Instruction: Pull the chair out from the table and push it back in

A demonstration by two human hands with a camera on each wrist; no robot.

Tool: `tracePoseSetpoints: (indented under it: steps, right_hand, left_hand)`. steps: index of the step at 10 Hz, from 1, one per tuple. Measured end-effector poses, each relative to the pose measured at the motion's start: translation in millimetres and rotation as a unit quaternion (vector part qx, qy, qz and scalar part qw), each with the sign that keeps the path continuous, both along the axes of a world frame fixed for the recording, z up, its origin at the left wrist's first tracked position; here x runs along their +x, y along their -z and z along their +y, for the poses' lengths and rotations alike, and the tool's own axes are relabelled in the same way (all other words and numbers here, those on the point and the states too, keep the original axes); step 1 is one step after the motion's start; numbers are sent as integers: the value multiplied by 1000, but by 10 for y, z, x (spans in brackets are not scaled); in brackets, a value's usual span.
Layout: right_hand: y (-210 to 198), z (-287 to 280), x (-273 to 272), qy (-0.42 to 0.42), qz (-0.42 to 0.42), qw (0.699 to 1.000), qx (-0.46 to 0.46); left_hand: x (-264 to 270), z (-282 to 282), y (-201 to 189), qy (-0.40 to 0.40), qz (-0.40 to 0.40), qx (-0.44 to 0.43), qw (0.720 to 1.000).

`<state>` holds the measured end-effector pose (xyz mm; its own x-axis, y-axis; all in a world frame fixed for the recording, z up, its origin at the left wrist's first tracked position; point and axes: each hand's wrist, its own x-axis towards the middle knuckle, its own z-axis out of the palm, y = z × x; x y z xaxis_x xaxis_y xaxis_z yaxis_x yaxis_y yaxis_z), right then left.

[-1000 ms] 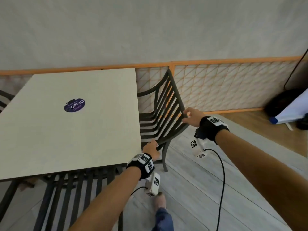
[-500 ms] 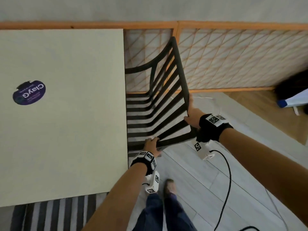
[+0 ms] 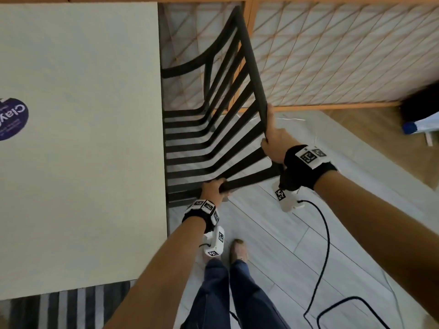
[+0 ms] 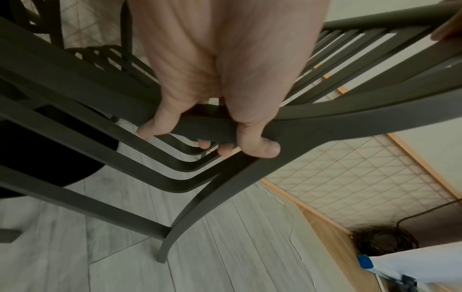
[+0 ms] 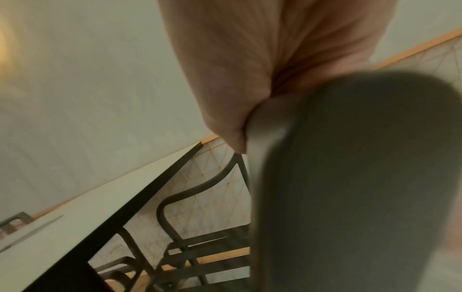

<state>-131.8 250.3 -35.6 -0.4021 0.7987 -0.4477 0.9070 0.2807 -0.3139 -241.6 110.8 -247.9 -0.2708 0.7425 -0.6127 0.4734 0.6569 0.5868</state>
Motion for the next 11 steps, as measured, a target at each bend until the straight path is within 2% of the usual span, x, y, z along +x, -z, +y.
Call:
tracePoseSetpoints:
  steps: [1,2,3,5,6,8,11]
  right_hand:
    - [82,-188,85,21,39,999,-31]
    - [97,-350,109,23,74,996,-38]
    - [116,-320,98,36,85,994,-50]
    - [103,-365,140,37,96,994,-48]
    - [118,-424,214,33,105,993,-31]
    - [-42,-664,373,32,86,994,-66]
    - [-444,-1091,727,-19,82,996,27]
  left_hand:
    - [-13,-256,155,-13,-22,-6,1000]
    - [-47,-423,130,9,-4,-9,1000]
    - [-61,-389,-86,18,-10,9,1000]
    - [17,-410,-358,12,50,1,999]
    - [3,-489,-502,38,86,7,996]
    - [-18,-709,-756,34,116,13,993]
    - [212,-1360,-1206,5,155,48,987]
